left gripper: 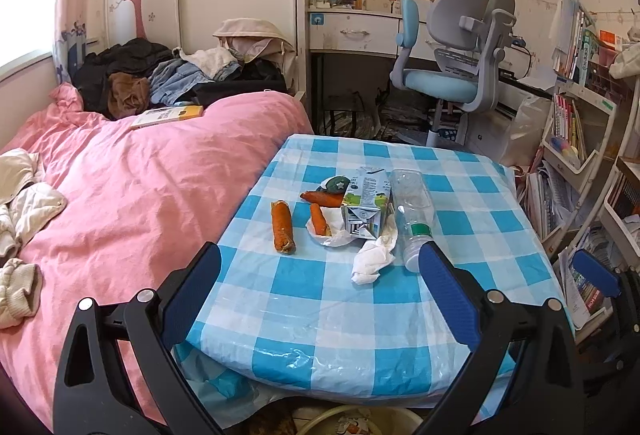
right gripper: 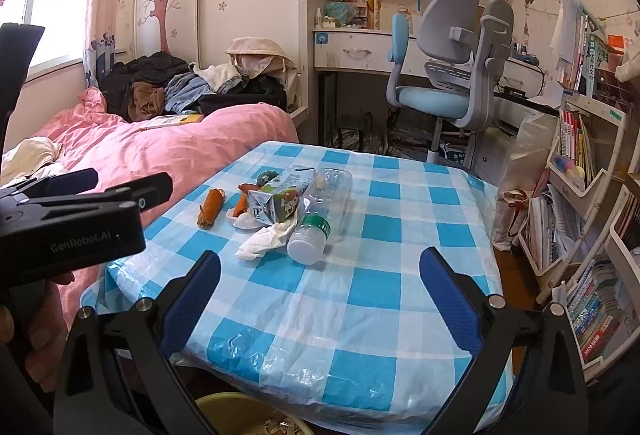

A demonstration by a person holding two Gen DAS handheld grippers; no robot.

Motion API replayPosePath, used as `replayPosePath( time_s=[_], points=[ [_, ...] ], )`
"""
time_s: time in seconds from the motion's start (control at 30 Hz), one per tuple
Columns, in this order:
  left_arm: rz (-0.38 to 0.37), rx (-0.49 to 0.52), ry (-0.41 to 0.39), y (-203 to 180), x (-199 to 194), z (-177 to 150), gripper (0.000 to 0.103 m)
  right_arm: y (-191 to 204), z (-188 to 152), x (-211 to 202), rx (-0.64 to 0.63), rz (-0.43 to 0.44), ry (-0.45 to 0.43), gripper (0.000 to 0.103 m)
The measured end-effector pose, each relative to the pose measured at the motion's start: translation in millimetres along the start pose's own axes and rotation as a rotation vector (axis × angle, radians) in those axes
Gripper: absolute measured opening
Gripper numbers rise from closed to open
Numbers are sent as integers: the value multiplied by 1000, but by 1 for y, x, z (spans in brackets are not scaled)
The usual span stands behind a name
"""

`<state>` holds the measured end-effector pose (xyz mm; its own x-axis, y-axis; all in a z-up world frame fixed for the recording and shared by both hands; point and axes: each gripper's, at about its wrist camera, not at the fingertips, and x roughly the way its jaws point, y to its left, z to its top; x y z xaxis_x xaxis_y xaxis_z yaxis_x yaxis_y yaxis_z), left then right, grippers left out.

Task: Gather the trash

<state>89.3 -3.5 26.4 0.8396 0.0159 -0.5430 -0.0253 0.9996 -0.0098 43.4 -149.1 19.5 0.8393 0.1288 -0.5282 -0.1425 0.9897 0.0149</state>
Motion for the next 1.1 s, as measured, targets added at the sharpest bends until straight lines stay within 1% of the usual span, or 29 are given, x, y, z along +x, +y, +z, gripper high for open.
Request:
replayPosePath(
  time_s=[0.43, 1.1],
  points=[
    [-29, -44, 14, 11, 1, 2, 96, 11, -1, 5, -32, -1, 14, 95],
    [-19, -36, 22, 12, 2, 0, 96, 10, 0, 7, -18, -7, 11, 95]
  ],
)
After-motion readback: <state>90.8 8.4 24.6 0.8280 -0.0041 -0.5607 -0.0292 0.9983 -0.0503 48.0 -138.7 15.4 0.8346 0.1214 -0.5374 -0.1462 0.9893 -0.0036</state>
